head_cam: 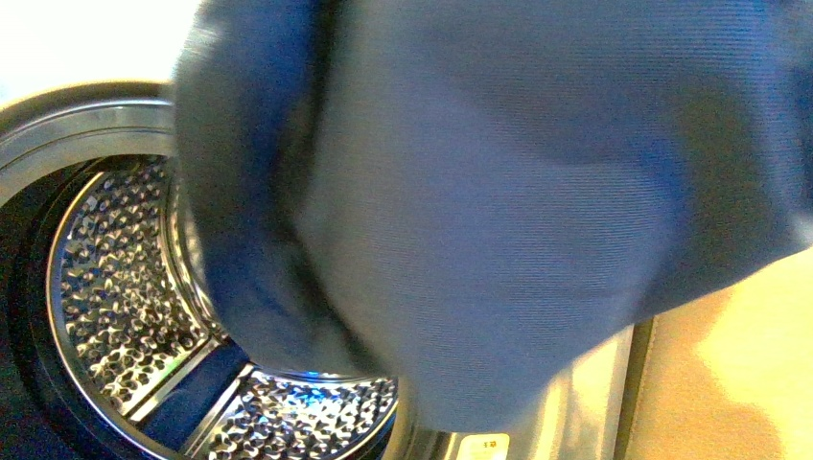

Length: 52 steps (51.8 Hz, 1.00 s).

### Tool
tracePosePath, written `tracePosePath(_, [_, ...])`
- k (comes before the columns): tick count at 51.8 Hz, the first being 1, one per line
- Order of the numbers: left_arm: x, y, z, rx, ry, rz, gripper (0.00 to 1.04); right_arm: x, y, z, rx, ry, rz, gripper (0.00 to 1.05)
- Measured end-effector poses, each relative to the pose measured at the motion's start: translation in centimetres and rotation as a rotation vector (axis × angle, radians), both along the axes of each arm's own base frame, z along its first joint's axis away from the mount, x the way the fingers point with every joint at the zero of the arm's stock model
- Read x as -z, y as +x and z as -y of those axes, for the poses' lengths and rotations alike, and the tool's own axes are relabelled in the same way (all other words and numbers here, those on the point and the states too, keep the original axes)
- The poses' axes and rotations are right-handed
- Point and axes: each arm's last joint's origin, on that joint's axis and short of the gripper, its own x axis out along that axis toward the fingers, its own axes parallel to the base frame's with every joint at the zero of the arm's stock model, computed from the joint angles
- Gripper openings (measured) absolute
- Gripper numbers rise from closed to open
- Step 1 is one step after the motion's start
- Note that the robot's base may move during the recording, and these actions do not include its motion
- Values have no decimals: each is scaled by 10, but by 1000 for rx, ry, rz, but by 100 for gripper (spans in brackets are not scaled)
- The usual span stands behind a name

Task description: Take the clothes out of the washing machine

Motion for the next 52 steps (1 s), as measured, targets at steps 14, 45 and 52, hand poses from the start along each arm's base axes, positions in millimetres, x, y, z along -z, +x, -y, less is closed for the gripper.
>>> tracePosePath(14, [0,0,0,0,0,0,6,-6,-25,-5,-68,2,83,97])
tracePosePath(45, [0,0,0,0,0,0,6,-25,-19,-7,9,143,30,97])
tracePosePath(52, [0,0,0,0,0,0,6,-32,-11,-21,34,170,5,97])
